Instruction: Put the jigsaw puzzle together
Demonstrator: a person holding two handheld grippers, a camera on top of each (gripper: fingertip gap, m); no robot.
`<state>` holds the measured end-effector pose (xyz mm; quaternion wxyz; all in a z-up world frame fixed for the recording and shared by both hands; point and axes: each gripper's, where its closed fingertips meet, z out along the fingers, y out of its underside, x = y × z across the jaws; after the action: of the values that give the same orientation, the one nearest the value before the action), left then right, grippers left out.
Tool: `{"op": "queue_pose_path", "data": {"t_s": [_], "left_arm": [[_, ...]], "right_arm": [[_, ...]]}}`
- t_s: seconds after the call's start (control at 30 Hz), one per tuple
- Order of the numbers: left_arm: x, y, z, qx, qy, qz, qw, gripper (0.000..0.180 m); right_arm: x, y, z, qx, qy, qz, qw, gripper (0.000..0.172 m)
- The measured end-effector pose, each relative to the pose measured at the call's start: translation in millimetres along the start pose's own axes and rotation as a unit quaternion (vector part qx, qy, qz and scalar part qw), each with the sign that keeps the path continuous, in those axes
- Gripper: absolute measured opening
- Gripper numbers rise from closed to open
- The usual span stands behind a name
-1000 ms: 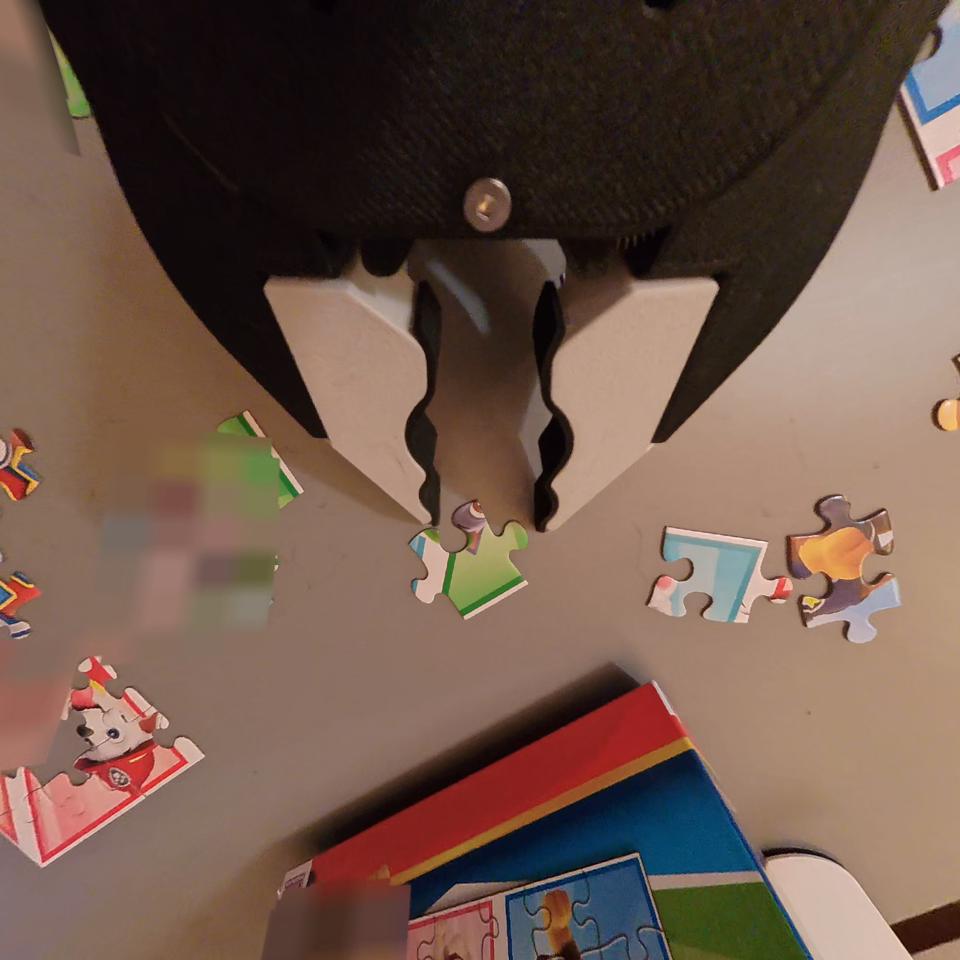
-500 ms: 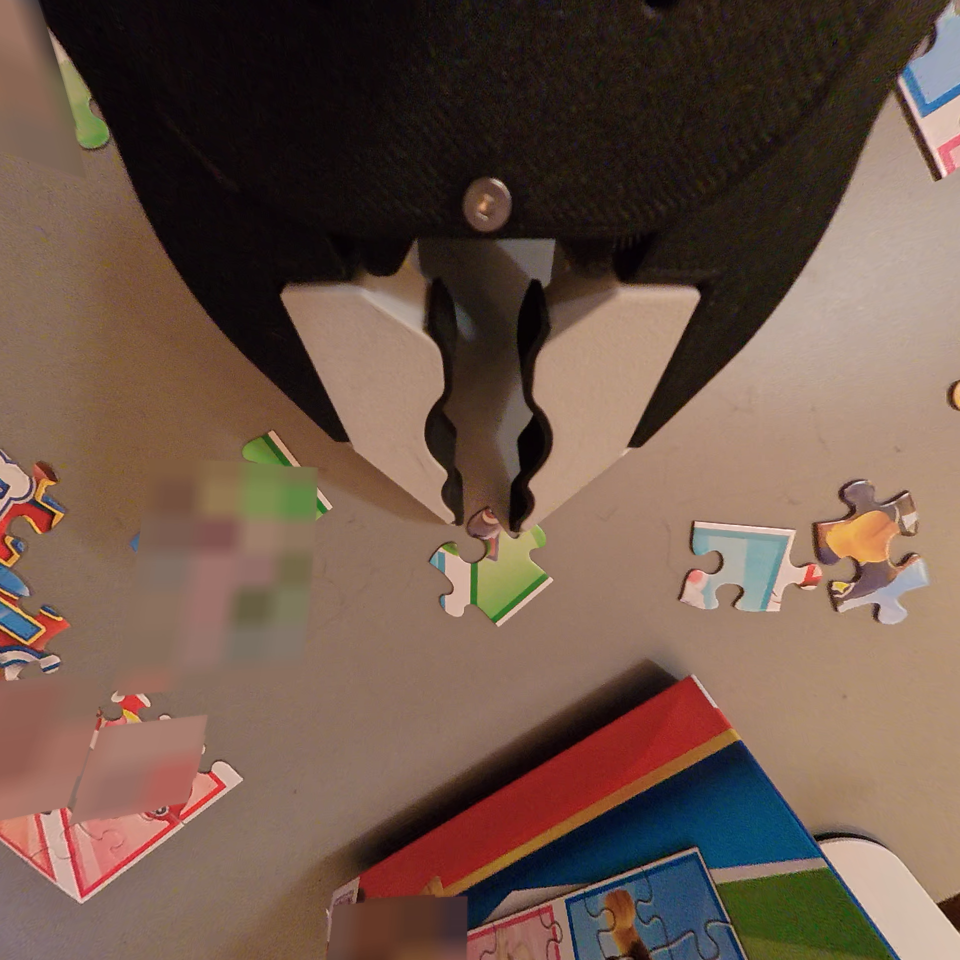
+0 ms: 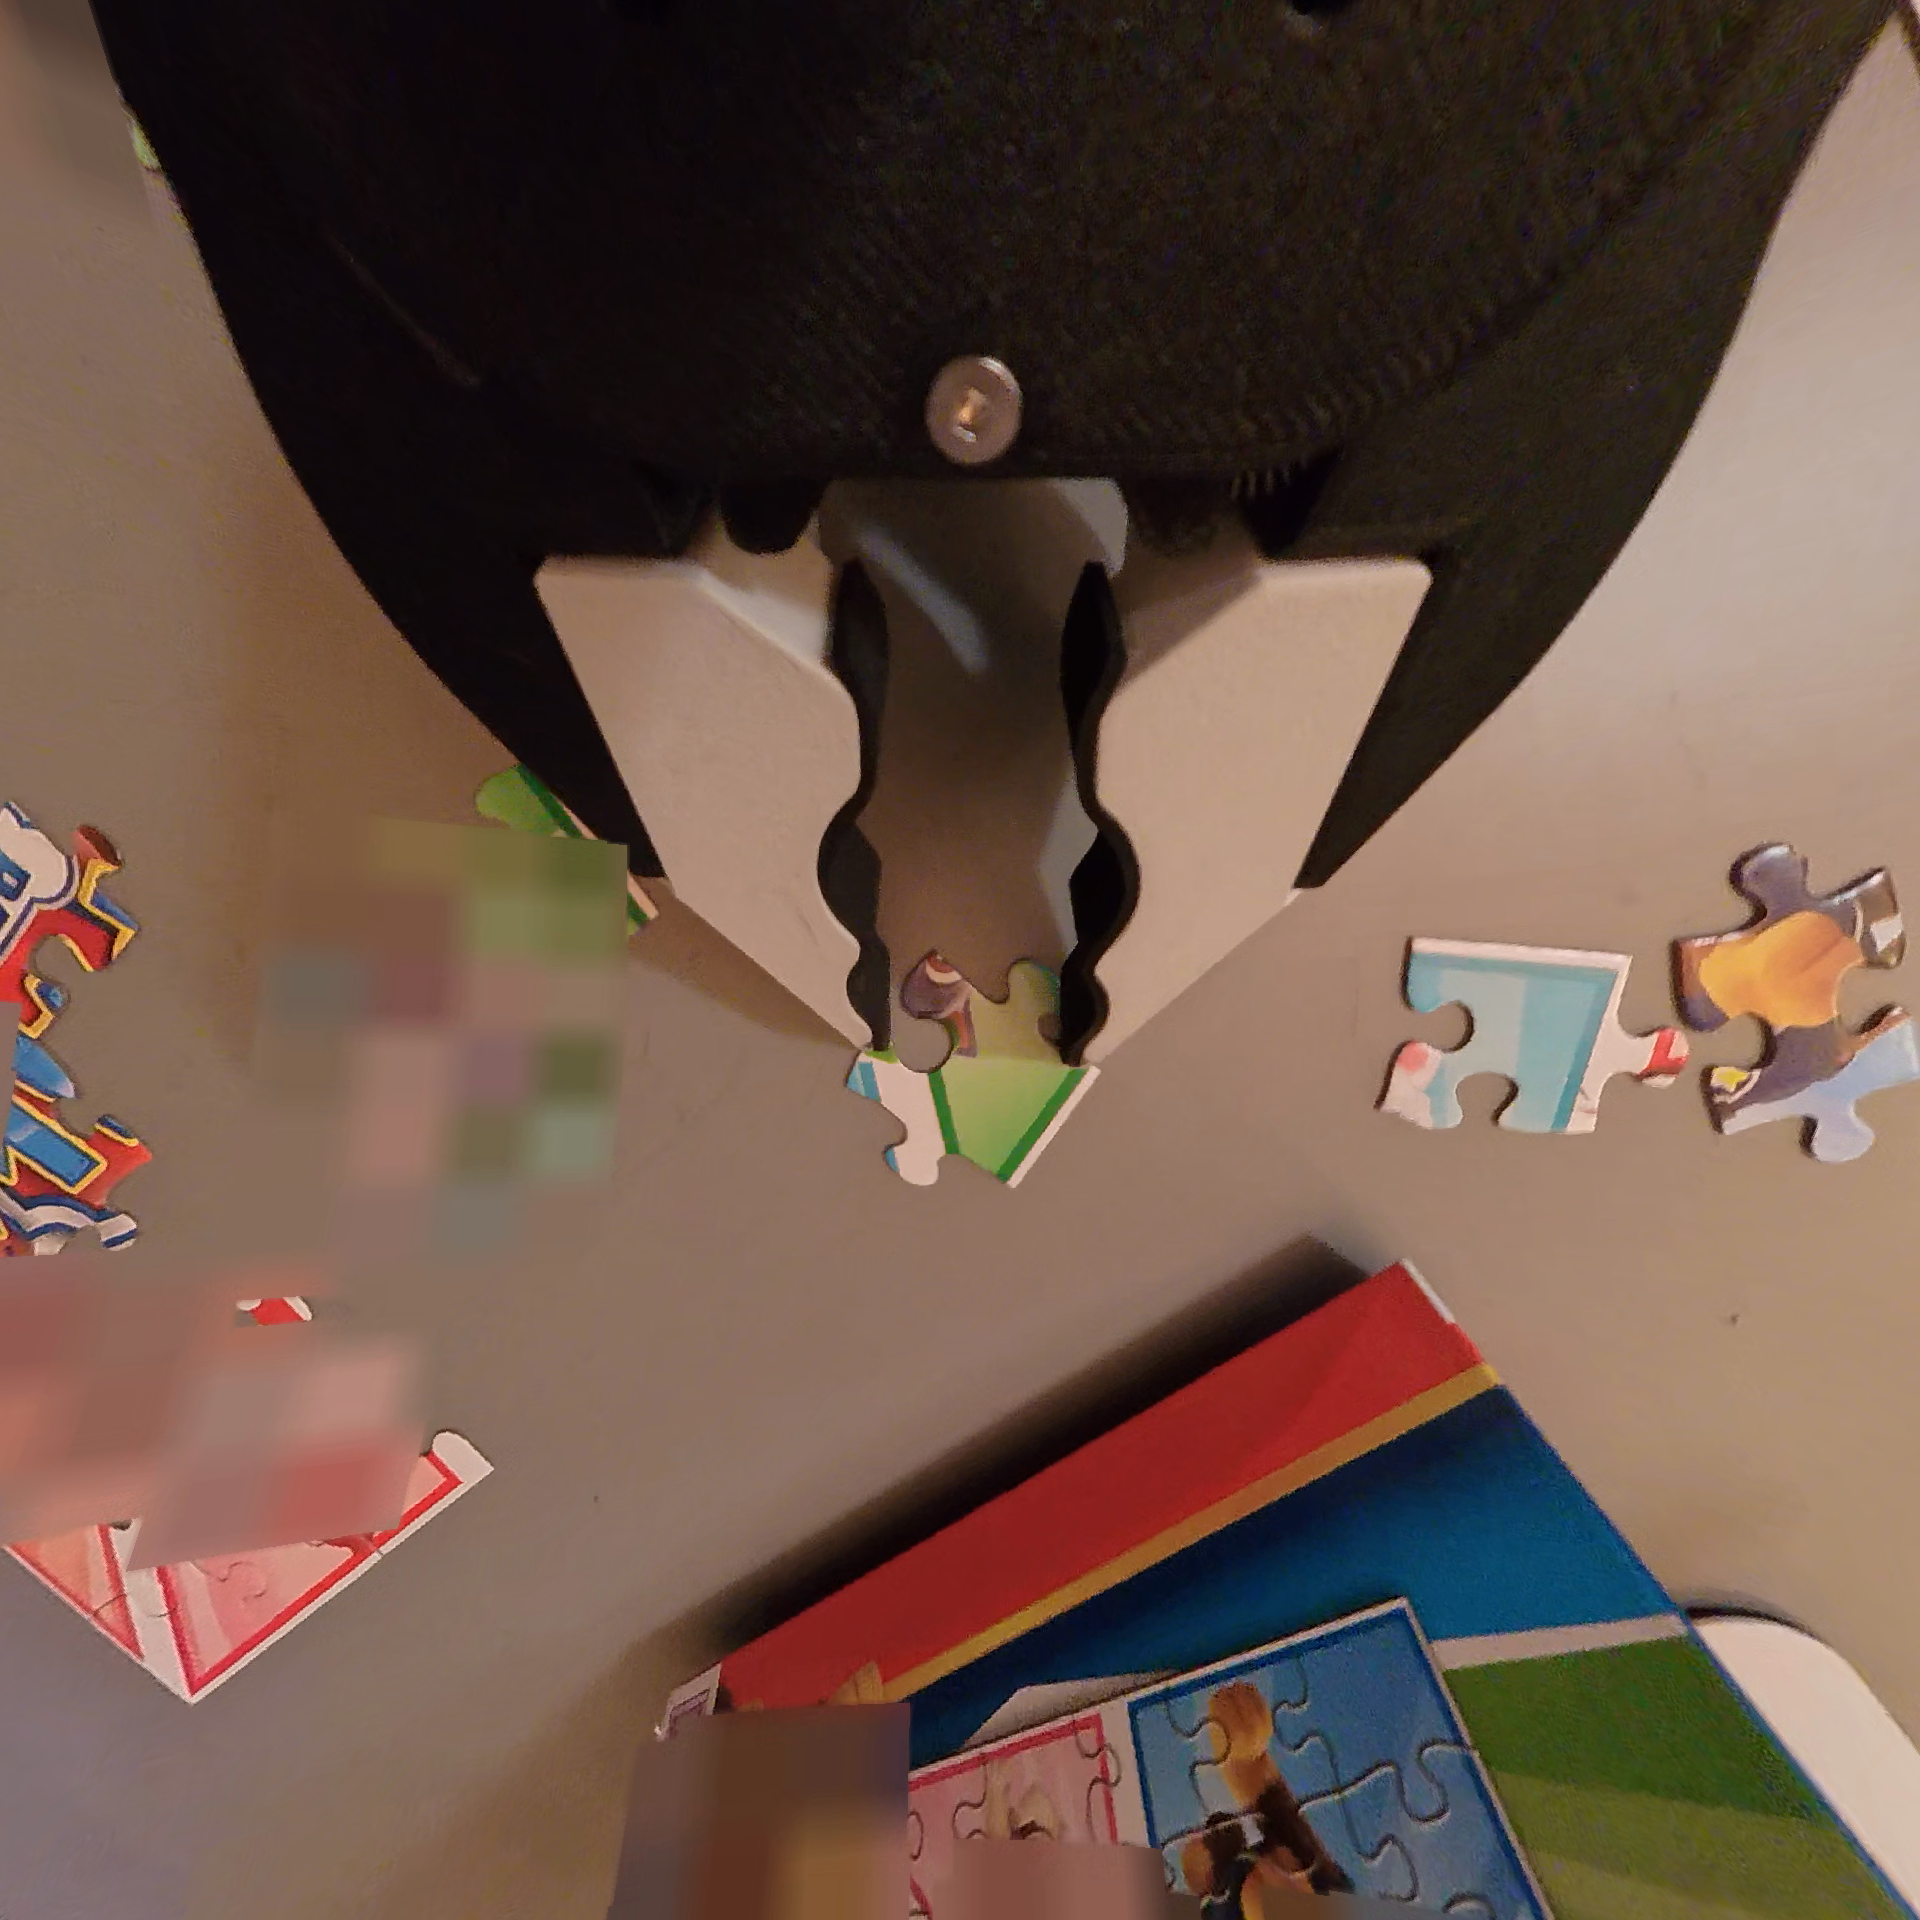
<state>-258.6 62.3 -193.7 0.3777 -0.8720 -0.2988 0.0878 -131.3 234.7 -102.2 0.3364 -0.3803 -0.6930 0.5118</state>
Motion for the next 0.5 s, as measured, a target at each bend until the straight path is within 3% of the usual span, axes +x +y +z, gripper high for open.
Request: {"op": "queue_pose_path", "data": {"t_s": [0.2,0.5], "left_arm": [[12,-10,10,-0.002,0.043,-0.009,0.999,0.015],[36,-15,19,-0.013,0.078,0.02,0.997,0.014]], "right_arm": [[-1,-1,0,0.002,-0.003,0.001,1.0,0.0],[-4,-1,0,0.002,-0.008,-0.001,1.0,0.0]]}}
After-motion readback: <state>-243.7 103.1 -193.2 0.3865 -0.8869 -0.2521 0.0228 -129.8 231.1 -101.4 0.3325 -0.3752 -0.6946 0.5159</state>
